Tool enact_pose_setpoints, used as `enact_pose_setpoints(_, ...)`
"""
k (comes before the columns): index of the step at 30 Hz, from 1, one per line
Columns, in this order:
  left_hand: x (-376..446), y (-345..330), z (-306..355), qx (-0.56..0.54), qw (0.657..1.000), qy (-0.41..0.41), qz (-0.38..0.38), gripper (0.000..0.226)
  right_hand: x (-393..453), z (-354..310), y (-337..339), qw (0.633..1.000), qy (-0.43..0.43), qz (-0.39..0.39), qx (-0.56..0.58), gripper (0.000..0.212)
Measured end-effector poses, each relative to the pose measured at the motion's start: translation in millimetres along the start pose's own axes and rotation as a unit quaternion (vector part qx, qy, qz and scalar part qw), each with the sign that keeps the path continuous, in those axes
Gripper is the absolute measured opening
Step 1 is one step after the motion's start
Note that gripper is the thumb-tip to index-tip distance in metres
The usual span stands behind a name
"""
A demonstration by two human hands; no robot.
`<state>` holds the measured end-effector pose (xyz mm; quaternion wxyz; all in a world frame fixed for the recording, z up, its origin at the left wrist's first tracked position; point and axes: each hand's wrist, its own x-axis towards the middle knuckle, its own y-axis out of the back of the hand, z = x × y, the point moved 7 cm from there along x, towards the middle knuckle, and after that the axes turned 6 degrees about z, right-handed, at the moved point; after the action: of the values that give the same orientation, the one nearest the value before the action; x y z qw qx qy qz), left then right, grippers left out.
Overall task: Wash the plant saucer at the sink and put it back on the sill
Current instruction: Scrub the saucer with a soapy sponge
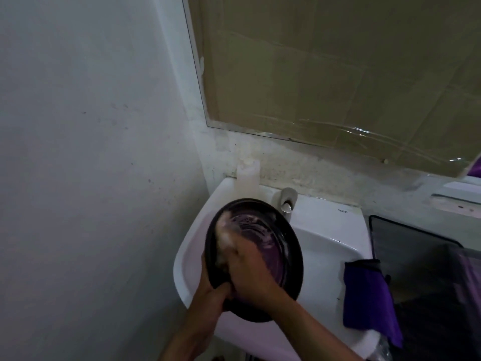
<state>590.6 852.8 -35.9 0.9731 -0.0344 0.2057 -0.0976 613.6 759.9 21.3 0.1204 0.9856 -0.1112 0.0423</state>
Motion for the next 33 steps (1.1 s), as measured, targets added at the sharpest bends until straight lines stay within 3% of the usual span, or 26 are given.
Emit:
enact_pose_setpoints(2, 1, 6, 4, 0.001, 0.999, 0.000, -0.032, 0.084, -12, 0, -1, 0.981, 0.125, -0.092, -0.119, 0.045)
enact_pose_setpoints(3, 0, 9, 4, 0.011, 0.999, 0.010, -0.049, 0.088, -11, 10, 9, 0.964, 0.160, -0.103, -0.188, 0.051)
enact_pose_setpoints(5, -4, 7, 0, 0.024, 0.996, 0.034, -0.080, 0.092, 4, 27, 39, 0.956, 0.113, -0.040, -0.269, 0.043)
enact_pose_setpoints(6, -6, 5, -3, 0.021, 0.995, 0.038, -0.092, 0.090, 12, 33, 53, 0.965, 0.065, -0.009, -0.253, 0.032)
enact_pose_setpoints(9, -7, -3, -2, 0.005, 0.994, 0.043, -0.105, 0.092, 12, 14, 59, 0.992, 0.025, 0.027, -0.117, 0.031)
enact_pose_setpoints(12, -9, -16, 9, -0.078, 0.989, 0.042, -0.119, 0.085, -7, -11, 29, 0.986, 0.119, -0.056, -0.100, 0.034)
enact_pose_setpoints(15, -5, -13, 18, -0.197, 0.974, 0.082, -0.072, 0.051, -30, -18, 9, 0.974, 0.128, -0.165, -0.085, 0.033)
enact_pose_setpoints(18, 2, -10, 18, -0.225, 0.967, 0.112, -0.034, 0.064, -57, -6, 10, 0.960, 0.079, -0.263, -0.047, 0.035)
enact_pose_setpoints(20, 4, -10, 19, -0.223, 0.969, 0.108, -0.017, 0.064, -71, 5, 27, 0.934, 0.136, -0.296, -0.144, 0.042)
enact_pose_setpoints(22, 4, -10, 22, -0.191, 0.978, 0.085, -0.007, 0.063, -80, 22, 45, 0.888, 0.210, -0.297, -0.280, 0.065)
enact_pose_setpoints(24, 3, -14, 19, -0.147, 0.986, 0.072, 0.006, 0.063, -74, 28, 50, 0.882, 0.204, -0.263, -0.332, 0.074)
enact_pose_setpoints(27, -5, -29, 10, -0.117, 0.990, 0.074, 0.009, 0.060, -46, 9, 36, 0.923, 0.162, -0.155, -0.311, 0.065)
enact_pose_setpoints(29, -8, -31, 6, -0.139, 0.986, 0.089, 0.033, 0.058, -33, -10, 22, 0.939, 0.157, -0.137, -0.273, 0.048)
enact_pose_setpoints(31, -4, -24, 8, -0.195, 0.974, 0.100, 0.060, 0.056, -38, -25, 8, 0.929, 0.190, -0.197, -0.250, 0.031)
enact_pose_setpoints(33, 3, -13, 12, -0.220, 0.968, 0.103, 0.063, 0.061, -57, -33, 10, 0.907, 0.222, -0.275, -0.229, 0.028)
